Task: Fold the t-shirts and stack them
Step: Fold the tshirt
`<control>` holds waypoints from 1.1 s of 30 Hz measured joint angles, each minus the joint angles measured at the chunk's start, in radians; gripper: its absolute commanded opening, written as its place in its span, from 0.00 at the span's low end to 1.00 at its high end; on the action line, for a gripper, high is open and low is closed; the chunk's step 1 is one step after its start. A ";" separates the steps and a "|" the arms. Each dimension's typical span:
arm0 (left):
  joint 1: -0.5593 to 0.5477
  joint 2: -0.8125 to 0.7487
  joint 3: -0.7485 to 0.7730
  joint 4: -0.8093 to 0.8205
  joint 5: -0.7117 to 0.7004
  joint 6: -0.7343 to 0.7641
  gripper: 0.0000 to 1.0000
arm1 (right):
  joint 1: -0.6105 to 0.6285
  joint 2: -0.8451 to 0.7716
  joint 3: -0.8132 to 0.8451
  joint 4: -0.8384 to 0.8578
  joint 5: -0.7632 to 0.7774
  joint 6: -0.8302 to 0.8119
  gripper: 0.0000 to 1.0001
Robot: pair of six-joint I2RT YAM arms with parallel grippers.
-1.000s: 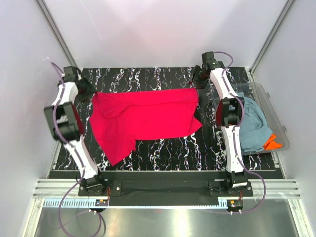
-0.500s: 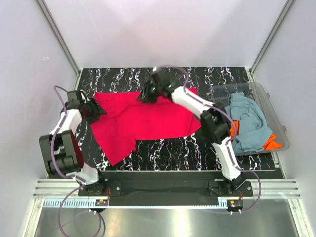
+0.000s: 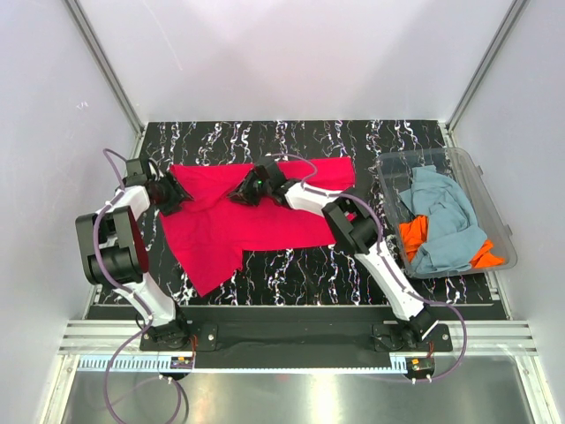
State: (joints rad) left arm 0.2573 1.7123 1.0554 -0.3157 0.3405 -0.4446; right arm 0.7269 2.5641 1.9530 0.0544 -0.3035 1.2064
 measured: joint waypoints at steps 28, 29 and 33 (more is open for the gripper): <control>0.008 0.039 0.010 0.033 0.068 -0.010 0.52 | 0.041 0.046 -0.022 0.167 0.050 0.109 0.34; 0.009 0.039 0.010 0.035 0.070 -0.010 0.54 | 0.041 0.044 -0.025 0.170 0.050 0.110 0.36; 0.010 0.039 0.010 0.040 0.084 -0.012 0.57 | 0.041 0.034 -0.050 0.198 0.050 0.114 0.41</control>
State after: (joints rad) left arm 0.2668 1.7512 1.0649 -0.2752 0.4240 -0.4564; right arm 0.7677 2.5977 1.9030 0.2523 -0.2531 1.3209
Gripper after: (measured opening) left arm 0.569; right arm 0.382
